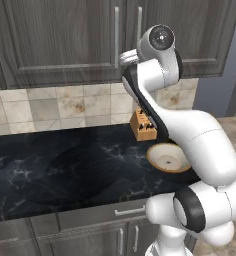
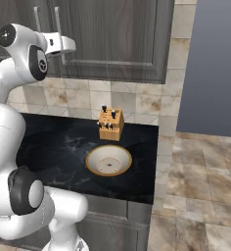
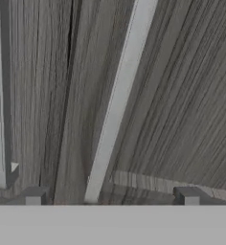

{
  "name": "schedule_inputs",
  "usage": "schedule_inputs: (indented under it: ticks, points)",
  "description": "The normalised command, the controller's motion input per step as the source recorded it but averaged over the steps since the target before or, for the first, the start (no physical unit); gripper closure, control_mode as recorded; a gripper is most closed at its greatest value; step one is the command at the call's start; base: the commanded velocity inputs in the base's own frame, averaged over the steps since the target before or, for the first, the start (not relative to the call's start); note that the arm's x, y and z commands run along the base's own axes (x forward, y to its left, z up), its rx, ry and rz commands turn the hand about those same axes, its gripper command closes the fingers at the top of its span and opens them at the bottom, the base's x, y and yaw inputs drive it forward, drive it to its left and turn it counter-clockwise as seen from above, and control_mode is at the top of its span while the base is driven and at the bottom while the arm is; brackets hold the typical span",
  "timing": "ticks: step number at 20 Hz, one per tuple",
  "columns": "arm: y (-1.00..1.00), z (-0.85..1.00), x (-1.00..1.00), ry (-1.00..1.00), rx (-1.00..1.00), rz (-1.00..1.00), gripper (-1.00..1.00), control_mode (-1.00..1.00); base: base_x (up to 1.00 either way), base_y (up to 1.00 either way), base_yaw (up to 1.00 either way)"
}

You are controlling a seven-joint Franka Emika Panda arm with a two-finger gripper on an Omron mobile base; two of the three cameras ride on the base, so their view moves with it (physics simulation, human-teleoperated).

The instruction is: Open the cabinet. Pick the peach and peach from the cabinet and place them into the bowl. Then close the cabinet.

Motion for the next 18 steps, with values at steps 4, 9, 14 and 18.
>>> schedule_inputs:
  ticks: [4,9,14,18]
  points:
    - [0.10,0.00,0.41,0.00,0.00,0.00,-1.00,-1.00,0.00,0.00,0.00]
    - [0.04,0.00,0.42,0.00,0.00,0.00,-1.00,-1.00,0.00,0.00,0.00]
    - [0.00,-0.01,0.45,0.00,0.00,0.00,-1.00,-1.00,0.00,0.00,0.00]
    - [0.09,-0.08,0.33,0.00,0.00,0.00,-1.00,-1.00,0.00,0.00,0.00]
